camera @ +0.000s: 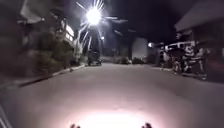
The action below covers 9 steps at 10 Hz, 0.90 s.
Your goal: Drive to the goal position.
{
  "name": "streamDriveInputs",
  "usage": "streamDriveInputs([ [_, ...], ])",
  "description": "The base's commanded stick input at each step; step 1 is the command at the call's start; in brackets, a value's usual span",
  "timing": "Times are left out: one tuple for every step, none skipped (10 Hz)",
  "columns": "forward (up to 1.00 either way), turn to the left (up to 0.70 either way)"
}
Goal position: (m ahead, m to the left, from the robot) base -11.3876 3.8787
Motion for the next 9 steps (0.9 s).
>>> streamDriveInputs([
  [0.85, 0.0],
  [0.85, -0.04],
  [0.85, -0.16],
  [0.85, -0.22],
  [0.85, 0.0],
  [0.85, 0.0],
  [0.85, 0.0],
  [0.85, 0.0],
  [0.85, 0.0],
])
